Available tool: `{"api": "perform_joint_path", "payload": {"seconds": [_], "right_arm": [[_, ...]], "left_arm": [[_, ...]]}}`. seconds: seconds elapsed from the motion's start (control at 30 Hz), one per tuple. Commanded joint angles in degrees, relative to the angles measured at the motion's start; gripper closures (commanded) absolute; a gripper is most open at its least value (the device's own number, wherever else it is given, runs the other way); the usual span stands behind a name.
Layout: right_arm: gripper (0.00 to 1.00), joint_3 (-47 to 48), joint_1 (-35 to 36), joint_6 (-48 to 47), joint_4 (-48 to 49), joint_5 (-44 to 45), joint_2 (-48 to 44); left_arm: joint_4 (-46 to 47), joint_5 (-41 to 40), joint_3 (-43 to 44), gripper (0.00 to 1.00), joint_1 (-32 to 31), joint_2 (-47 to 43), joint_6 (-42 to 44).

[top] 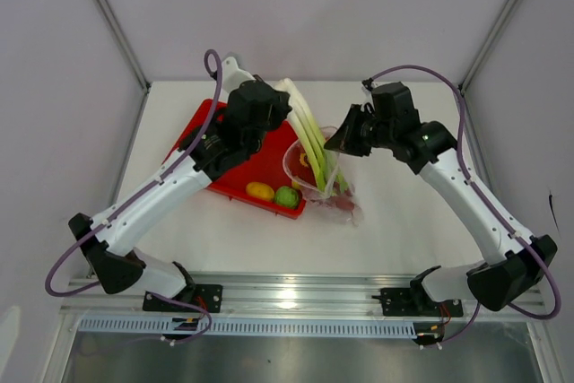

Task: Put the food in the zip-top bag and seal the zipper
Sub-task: Place the fake vegetable in the zipper food storage bag.

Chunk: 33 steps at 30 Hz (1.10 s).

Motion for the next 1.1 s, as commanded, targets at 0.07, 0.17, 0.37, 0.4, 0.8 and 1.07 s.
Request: {"api": "perform_joint_path", "payload": {"seconds": [0.07, 0.17, 0.37, 0.4, 0.8, 1.07], "right_arm": [[1.0, 5.5, -2.0, 6.9, 4.0, -1.9, 1.5], [1.0, 7.2, -3.1, 7.7, 3.9, -4.2, 2.7], [1.0, 7.2, -3.9, 10.1, 2.9, -3.3, 2.7], [1.0, 6.9, -3.8, 10.1, 2.7, -3.2, 2.6], [1.0, 5.4, -3.8, 12.3, 3.9, -3.9, 1.5], [1.0, 5.6, -3.9, 13.3, 3.9, -4.4, 1.9]], "left_arm": [[4.2, -1.6, 0.1, 0.99, -4.4, 0.6, 1.8], [3.8, -1.4, -0.2, 1.0, -5.8, 1.0, 2.2], [4.2, -7.3, -1.0, 1.0, -7.9, 0.5, 4.8], [4.9, -8.9, -0.8, 0.99, -8.7, 0.2, 6.0], [26.2, -24.7, -9.3, 0.99, -11.6, -8.1, 22.7], [41.1, -26.2, -11.6, 1.0, -11.7, -7.7, 32.7]]}}
